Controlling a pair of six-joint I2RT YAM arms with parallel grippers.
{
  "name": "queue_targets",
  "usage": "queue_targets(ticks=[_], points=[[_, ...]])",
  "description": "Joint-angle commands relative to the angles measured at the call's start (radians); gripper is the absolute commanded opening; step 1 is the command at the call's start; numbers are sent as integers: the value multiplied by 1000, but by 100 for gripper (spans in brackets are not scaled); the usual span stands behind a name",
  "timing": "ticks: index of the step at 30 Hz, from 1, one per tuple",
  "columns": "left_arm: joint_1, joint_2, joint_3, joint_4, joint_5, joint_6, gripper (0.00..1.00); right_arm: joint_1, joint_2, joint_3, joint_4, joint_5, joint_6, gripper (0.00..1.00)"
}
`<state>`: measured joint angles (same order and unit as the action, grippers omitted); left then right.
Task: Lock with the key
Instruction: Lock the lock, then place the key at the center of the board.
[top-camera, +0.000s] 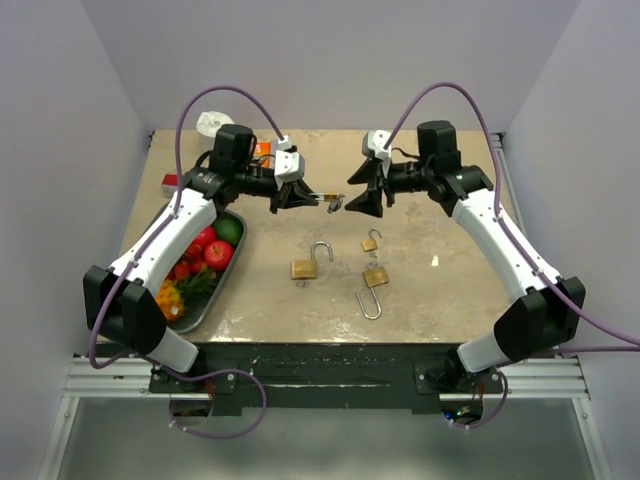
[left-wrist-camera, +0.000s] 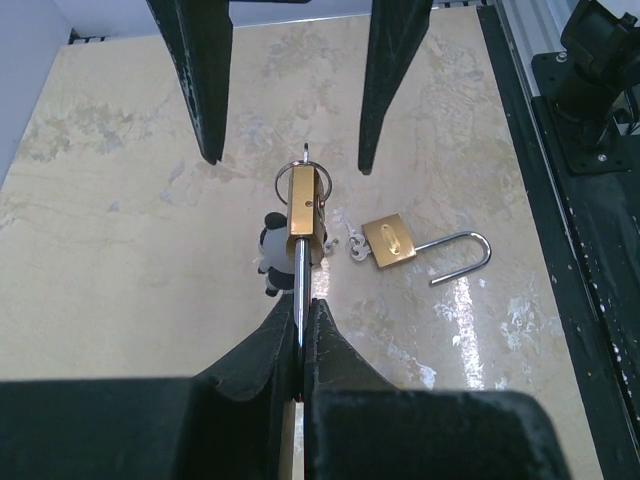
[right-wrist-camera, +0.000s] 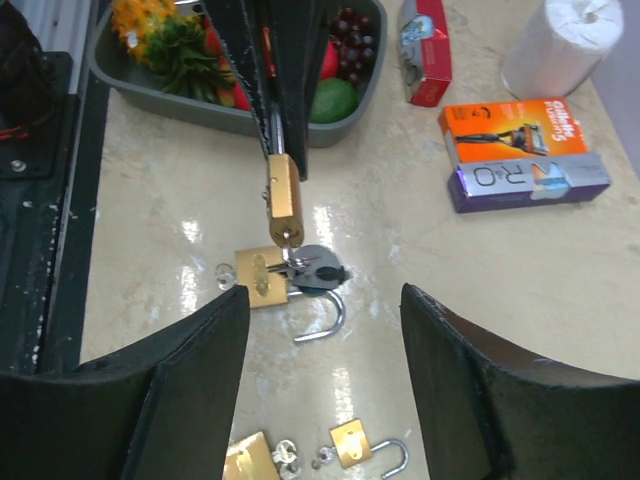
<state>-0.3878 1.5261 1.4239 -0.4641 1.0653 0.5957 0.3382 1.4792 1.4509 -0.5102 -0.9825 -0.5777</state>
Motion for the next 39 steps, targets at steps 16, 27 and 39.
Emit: queue_targets(ticks=[16, 27, 39], points=[[-14, -15, 9, 64, 16, -2, 0, 48, 29, 46, -42, 34, -54, 27], [24, 5, 1, 68, 2, -23, 0, -8, 21, 49, -73, 39, -50, 0], [98, 16, -45, 93, -22, -19, 0, -215, 142, 100, 94, 43, 149, 0]])
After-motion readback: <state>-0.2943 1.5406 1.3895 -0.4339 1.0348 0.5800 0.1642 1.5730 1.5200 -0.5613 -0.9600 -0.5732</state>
